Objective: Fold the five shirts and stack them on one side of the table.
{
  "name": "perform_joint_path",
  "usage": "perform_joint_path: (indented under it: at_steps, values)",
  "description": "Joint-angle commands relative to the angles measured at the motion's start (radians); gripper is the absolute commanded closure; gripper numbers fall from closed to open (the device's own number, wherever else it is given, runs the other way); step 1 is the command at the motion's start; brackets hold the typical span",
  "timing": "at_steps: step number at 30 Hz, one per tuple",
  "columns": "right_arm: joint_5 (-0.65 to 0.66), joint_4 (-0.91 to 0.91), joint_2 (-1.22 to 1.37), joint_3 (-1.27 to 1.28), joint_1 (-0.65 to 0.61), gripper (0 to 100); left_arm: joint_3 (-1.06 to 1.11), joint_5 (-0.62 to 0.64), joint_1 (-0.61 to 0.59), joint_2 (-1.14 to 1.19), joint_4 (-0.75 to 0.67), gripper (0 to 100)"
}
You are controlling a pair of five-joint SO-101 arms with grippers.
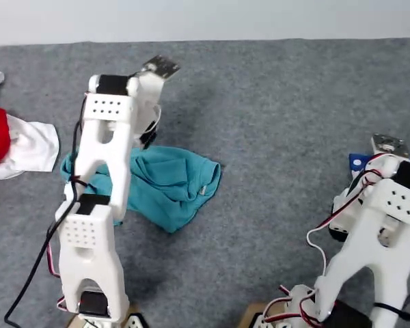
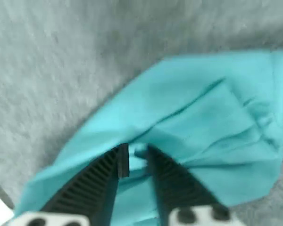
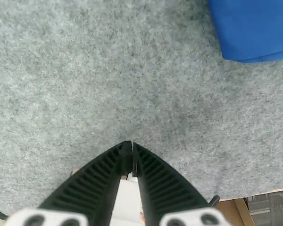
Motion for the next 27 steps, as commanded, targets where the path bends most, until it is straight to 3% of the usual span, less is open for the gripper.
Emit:
perform_joint_path:
  at_steps: [1,6,13,21,27]
  values:
    - [0.008,0.039,-0.044,-0.009,0.013,98.3,0.044,-0.005,-0.04,-0.064,0.026,79]
    - [0.008,0.038,-0.044,-0.009,0.013,98.3,0.044,-0.055,-0.046,0.018,-0.012,81]
    - [0.008,0.038,-0.044,-0.009,0.013,98.3,0.022,-0.057,0.005,0.092,-0.043,100]
    - [0.008,0.039,-0.044,-0.009,0.013,98.3,-0.079,-0.052,0.031,0.051,0.023,100]
    - [0.008,0.039,-0.044,-0.009,0.013,98.3,-0.24,0.009,0.055,-0.132,0.029,100]
